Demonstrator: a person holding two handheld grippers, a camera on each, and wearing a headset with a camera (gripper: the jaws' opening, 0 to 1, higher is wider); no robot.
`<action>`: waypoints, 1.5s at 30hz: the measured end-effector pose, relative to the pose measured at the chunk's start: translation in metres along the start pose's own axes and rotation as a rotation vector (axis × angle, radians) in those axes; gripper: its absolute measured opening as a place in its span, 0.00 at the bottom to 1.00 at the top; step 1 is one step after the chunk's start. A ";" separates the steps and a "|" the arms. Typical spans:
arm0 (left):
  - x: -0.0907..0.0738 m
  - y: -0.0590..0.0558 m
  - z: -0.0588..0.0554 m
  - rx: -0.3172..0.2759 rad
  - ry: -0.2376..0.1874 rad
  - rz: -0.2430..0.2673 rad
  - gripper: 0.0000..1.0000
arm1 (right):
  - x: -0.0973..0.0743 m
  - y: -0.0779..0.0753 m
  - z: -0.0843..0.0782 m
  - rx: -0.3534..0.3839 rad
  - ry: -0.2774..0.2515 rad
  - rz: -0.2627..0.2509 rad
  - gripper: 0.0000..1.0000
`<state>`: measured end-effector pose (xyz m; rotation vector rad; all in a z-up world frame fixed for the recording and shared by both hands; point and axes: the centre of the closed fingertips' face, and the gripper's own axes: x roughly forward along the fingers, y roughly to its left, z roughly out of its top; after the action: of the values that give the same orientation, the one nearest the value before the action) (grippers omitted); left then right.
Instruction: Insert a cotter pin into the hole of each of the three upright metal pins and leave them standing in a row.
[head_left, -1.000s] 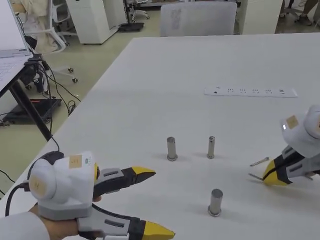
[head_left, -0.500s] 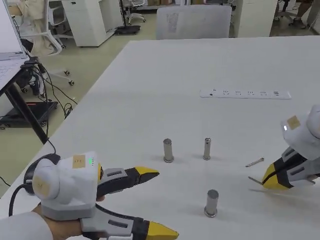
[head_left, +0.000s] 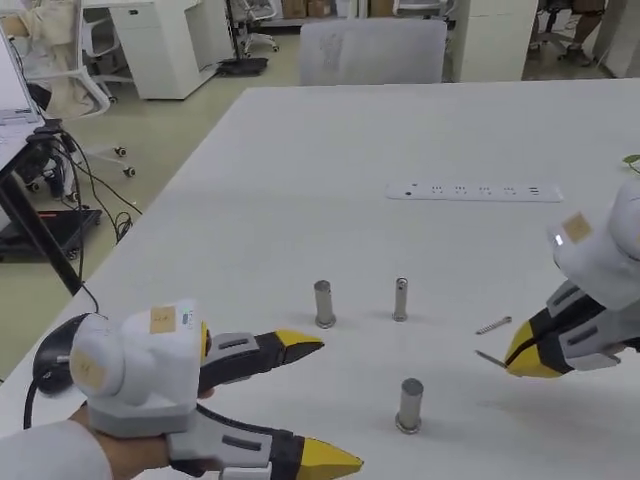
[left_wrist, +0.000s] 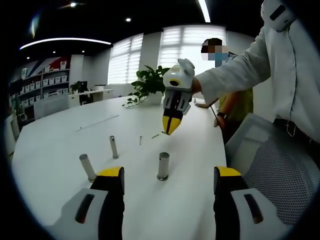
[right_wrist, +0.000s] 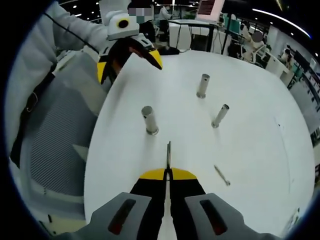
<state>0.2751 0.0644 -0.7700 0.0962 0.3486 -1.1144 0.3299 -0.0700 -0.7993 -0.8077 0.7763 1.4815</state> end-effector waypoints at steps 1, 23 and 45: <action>0.000 -0.001 0.000 0.002 0.000 -0.001 0.72 | -0.001 0.002 0.002 -0.003 0.002 0.001 0.02; 0.022 -0.014 0.020 0.064 -0.021 -0.042 0.52 | -0.007 0.044 0.036 -0.038 0.048 0.071 0.02; 0.048 -0.038 0.036 0.135 -0.008 -0.139 0.23 | 0.001 0.062 0.061 -0.111 0.083 0.133 0.02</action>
<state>0.2683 -0.0026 -0.7477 0.1893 0.2760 -1.2757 0.2655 -0.0212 -0.7666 -0.9205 0.8285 1.6286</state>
